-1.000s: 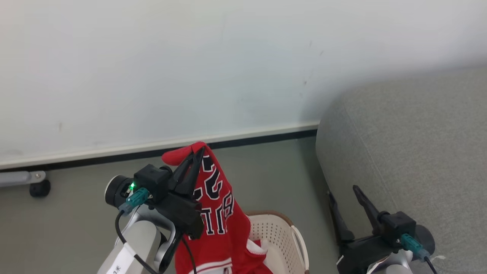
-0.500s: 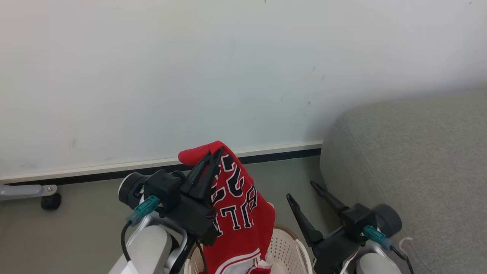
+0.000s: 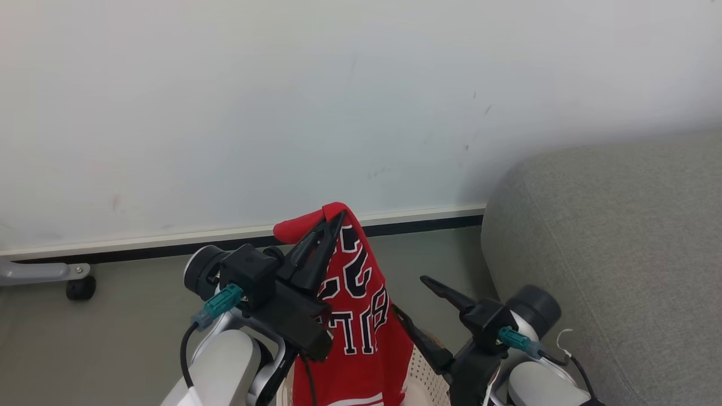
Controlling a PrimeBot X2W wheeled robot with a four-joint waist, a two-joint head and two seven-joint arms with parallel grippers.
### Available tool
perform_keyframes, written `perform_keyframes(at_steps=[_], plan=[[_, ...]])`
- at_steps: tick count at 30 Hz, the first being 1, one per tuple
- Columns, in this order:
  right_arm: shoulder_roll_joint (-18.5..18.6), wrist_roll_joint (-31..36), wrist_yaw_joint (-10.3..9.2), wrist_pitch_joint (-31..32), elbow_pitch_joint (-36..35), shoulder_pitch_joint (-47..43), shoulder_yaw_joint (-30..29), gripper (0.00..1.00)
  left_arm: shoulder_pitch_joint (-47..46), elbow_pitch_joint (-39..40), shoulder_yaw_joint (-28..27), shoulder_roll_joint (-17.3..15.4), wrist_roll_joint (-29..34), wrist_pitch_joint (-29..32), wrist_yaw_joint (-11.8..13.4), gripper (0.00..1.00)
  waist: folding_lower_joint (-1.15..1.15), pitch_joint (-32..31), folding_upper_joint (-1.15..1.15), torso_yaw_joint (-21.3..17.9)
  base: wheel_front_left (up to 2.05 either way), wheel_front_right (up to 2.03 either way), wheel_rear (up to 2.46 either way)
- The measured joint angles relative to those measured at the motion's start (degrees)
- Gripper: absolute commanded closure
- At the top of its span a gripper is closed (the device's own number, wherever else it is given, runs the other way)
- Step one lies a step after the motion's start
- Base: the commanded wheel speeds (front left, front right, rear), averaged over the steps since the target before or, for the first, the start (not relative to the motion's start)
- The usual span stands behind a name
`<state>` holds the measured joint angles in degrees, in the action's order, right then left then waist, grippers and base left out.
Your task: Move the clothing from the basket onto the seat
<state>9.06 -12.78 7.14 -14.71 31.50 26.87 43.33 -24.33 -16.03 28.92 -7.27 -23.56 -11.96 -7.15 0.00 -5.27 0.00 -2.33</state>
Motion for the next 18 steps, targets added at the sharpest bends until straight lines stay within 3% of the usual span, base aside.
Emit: perform_keyframes(at_steps=[18], plan=[[2.70, -9.93, 0.01, 0.00, 5.82, 8.33, 14.19, 0.00, -0.70, 6.54, 3.15, -0.23, -0.59, 2.34, -0.01, 1.00, 0.00, 1.05, 0.00, 0.97, 0.00, 0.00, 0.00]])
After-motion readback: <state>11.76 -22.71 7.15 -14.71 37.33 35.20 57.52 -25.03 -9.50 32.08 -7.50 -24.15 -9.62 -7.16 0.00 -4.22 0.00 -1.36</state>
